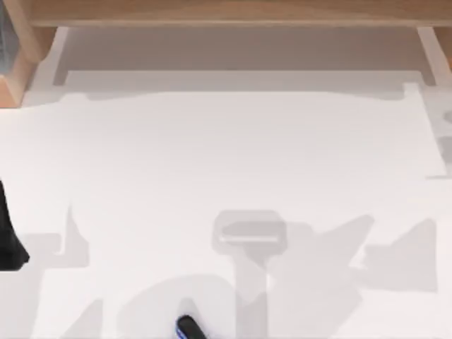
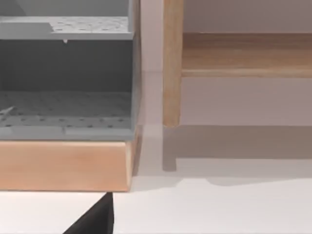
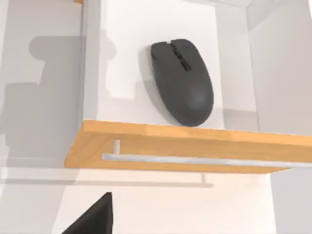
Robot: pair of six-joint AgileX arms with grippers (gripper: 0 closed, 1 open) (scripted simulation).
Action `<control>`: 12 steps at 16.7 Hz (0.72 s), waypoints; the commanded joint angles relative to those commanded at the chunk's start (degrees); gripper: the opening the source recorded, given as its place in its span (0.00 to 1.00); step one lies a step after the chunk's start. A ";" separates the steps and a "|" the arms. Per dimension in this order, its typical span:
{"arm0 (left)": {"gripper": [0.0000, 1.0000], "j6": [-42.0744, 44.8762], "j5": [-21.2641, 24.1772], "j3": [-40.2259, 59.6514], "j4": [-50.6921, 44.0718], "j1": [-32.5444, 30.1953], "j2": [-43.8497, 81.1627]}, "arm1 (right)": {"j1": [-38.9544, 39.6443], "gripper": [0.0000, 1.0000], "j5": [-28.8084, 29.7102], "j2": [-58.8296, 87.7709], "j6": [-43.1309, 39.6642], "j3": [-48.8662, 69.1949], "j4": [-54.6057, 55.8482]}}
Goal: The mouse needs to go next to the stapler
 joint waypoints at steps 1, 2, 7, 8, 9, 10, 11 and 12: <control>1.00 0.00 0.00 0.00 0.00 0.00 0.00 | -1.11 1.00 0.24 7.19 -1.72 7.44 -3.50; 1.00 0.00 0.00 0.00 0.00 0.00 0.00 | -2.14 1.00 0.40 14.11 -3.39 14.64 -6.85; 1.00 0.00 0.00 0.00 0.00 0.00 0.00 | -5.80 1.00 -0.91 43.54 -10.78 42.78 -20.63; 1.00 0.00 0.00 0.00 0.00 0.00 0.00 | -6.23 1.00 -1.54 48.29 -12.06 46.82 -22.70; 1.00 0.00 0.00 0.00 0.00 0.00 0.00 | -6.55 1.00 -2.26 52.69 -13.28 50.56 -24.57; 1.00 0.00 0.00 0.00 0.00 0.00 0.00 | -6.82 1.00 -3.04 56.78 -14.44 54.05 -26.24; 1.00 0.00 0.00 0.00 0.00 0.00 0.00 | -7.08 1.00 -3.87 60.61 -15.53 57.34 -27.76; 1.00 0.00 0.00 0.00 0.00 0.00 0.00 | -7.32 1.00 -4.73 64.18 -16.54 60.40 -29.14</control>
